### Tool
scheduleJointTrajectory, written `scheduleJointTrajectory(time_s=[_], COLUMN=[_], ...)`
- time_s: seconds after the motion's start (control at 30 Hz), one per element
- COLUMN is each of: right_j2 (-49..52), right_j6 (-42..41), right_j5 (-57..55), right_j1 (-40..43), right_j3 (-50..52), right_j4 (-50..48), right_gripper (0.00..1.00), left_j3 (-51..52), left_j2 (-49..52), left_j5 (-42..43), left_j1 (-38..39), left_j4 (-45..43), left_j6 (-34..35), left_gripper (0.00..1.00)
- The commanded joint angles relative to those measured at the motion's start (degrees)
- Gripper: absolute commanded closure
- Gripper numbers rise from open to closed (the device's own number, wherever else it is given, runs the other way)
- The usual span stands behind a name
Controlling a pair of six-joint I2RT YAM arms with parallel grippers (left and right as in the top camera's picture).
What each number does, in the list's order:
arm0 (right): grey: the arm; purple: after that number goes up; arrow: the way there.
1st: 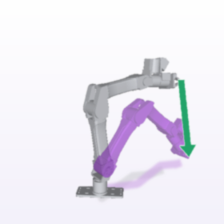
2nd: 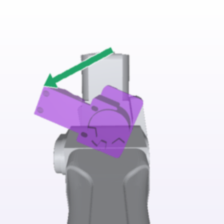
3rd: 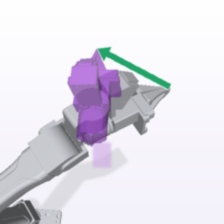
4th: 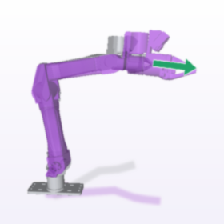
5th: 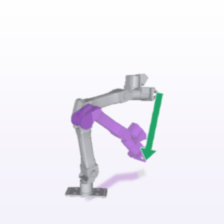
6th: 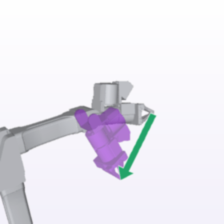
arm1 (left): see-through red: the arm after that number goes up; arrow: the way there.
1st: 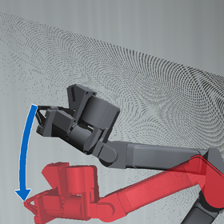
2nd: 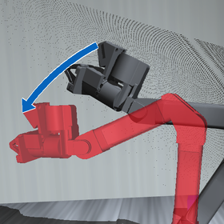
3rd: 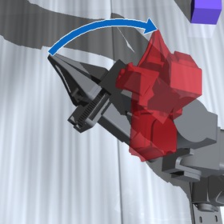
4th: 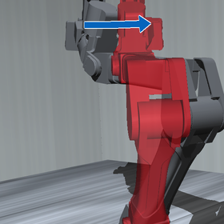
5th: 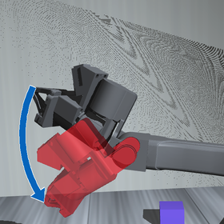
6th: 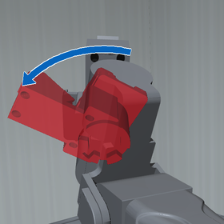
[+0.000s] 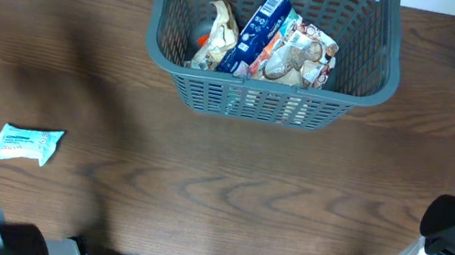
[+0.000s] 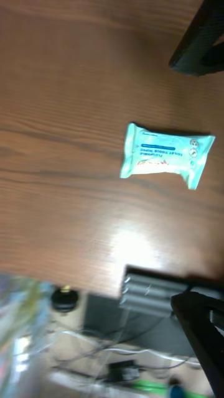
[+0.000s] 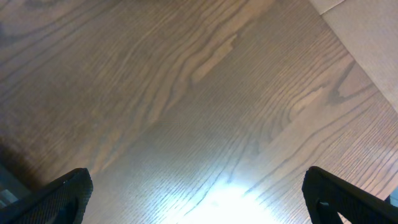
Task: Pack container
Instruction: 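Move the left gripper down to the green Zappy wipes pack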
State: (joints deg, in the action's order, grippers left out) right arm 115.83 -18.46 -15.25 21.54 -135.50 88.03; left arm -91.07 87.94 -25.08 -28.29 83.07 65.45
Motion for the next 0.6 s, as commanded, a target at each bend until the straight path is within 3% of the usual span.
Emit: scheduleJointTrajectory(time_s=[0.0,0.17,0.57], right_j2=[-0.3,-0.3,-0.3], right_j6=[-0.6,-0.6,-0.6], right_j5=[-0.8,-0.8,-0.8], right_j1=[0.2,0.2,0.2], right_j3=[0.2,0.2,0.2], right_j4=[0.0,0.0,0.0], right_gripper=[0.01,0.01,0.01], left_j3=[6.1,15.5,24.5], left_j2=[2.8,6.9,13.3], left_j5=[7.9,12.5,15.3], left_j1=[-1.8,-2.4,-2.4], left_j4=[-4.3,-14.1,-24.7], left_j6=[4.0,-1.2,-7.0], left_gripper=[0.02,0.01,0.01])
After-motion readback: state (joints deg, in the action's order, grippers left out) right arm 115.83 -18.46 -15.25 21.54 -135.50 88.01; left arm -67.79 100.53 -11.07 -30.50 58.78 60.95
